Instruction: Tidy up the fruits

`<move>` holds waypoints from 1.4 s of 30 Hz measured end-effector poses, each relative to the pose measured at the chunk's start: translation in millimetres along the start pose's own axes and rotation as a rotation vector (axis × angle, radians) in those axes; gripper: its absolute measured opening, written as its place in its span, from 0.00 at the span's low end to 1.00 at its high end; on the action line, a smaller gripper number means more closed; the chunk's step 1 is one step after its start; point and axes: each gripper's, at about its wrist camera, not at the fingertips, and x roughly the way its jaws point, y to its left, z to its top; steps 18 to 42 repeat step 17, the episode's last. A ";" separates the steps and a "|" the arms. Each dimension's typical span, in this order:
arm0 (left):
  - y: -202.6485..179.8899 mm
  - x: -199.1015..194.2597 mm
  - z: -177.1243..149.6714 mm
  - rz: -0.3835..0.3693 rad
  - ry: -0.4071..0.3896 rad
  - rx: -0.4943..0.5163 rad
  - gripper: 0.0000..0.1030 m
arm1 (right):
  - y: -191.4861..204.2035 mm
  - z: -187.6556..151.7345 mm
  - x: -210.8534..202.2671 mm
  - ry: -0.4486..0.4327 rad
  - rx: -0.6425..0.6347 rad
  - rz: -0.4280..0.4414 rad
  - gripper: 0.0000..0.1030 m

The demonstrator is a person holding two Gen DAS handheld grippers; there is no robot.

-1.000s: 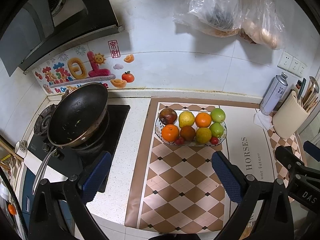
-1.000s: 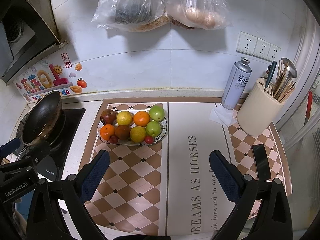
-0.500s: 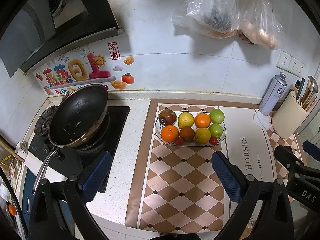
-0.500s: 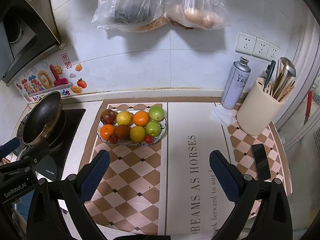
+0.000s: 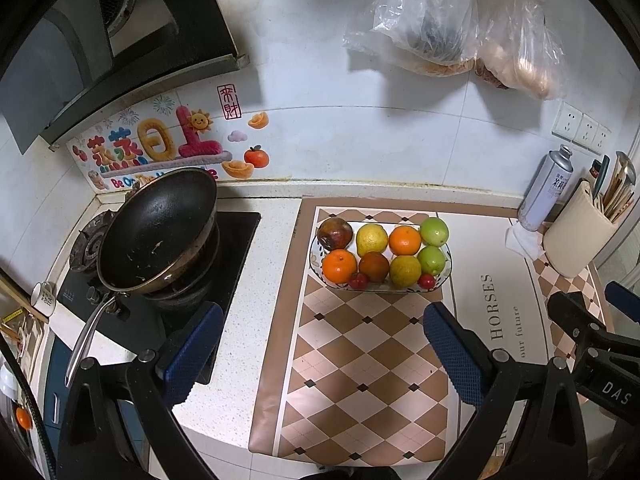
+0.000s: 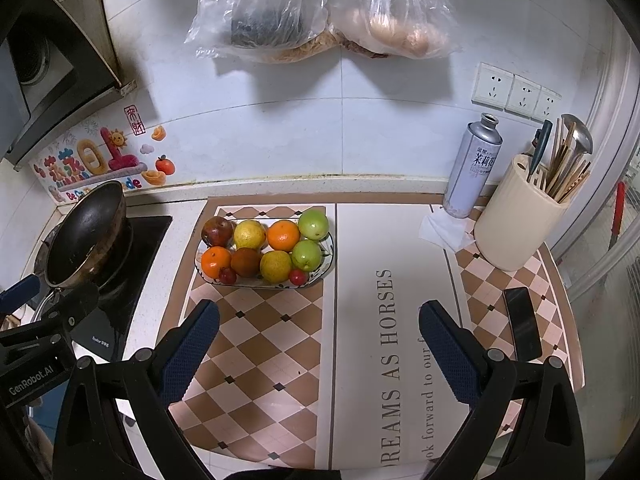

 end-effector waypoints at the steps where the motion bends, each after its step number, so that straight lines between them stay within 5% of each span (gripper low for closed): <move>1: -0.2 -0.1 0.3 0.001 -0.001 0.000 1.00 | 1.1 0.0 -0.1 0.000 0.001 0.000 0.99; 42: -4.7 -2.0 -2.1 0.001 -0.009 -0.004 1.00 | -5.1 0.2 -0.4 -0.010 0.012 0.003 0.99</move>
